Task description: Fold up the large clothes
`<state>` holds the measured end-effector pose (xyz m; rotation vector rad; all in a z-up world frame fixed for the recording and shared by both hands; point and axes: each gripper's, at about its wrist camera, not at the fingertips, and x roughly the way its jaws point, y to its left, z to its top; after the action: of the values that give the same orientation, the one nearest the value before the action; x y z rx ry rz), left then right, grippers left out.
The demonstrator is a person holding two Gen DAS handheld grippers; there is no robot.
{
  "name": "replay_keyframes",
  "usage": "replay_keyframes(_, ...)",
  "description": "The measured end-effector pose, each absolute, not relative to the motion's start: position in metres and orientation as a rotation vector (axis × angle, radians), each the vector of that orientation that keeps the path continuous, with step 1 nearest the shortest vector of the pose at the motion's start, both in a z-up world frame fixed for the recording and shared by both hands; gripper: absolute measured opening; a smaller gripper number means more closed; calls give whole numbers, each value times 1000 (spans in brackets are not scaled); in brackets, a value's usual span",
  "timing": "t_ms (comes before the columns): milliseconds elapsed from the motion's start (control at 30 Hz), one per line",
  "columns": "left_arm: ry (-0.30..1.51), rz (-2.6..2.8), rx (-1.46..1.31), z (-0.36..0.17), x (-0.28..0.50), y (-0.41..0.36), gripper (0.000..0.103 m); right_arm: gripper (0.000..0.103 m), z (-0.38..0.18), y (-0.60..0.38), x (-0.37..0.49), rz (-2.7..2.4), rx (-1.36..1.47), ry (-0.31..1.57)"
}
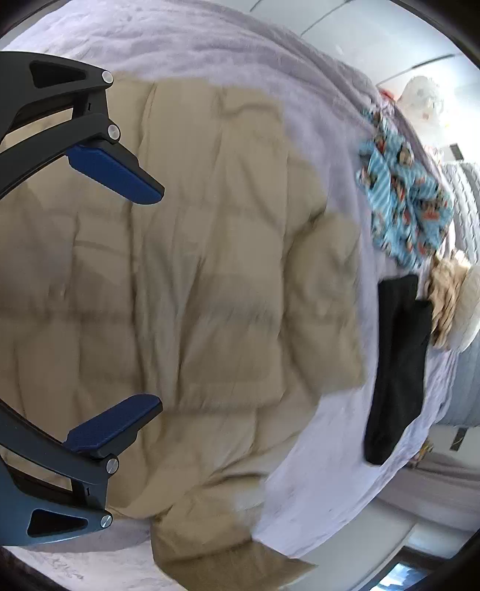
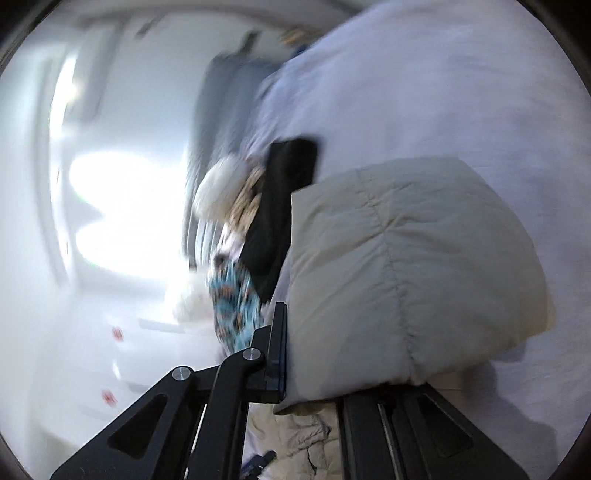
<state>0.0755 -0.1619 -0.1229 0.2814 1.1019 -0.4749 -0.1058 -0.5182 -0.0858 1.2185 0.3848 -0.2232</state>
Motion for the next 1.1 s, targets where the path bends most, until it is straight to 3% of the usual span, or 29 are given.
replay_keyframes(200, 1057, -420, 270, -114, 117, -104, 103, 6, -59, -408, 2, -90, 943, 545)
replay_keyframes(433, 1065, -324, 242, -123, 154, -41, 103, 6, -138, -280, 98, -134, 698, 884)
replay_keyframes(633, 1101, -327, 256, -155, 162, -36, 103, 6, -206, -267, 106, -231, 730, 998)
replay_keyframes(833, 1110, -362, 219, -165, 165, -52, 103, 12, -200, -282, 108, -229, 760, 1051)
replay_keyframes(867, 1110, -366, 208, -164, 165, -53, 103, 21, -193, -282, 105, -221, 771, 1052)
replay_keyframes(933, 1110, -386, 178, -164, 167, -59, 103, 53, -178, -287, 90, -184, 811, 1011)
replay_keyframes(967, 1113, -396, 170, -165, 169, -61, 103, 75, -168, -290, 79, -182, 827, 985)
replay_keyframes(1100, 1127, -417, 155, -171, 172, -65, 103, 78, -148, -314, 51, -229, 887, 871)
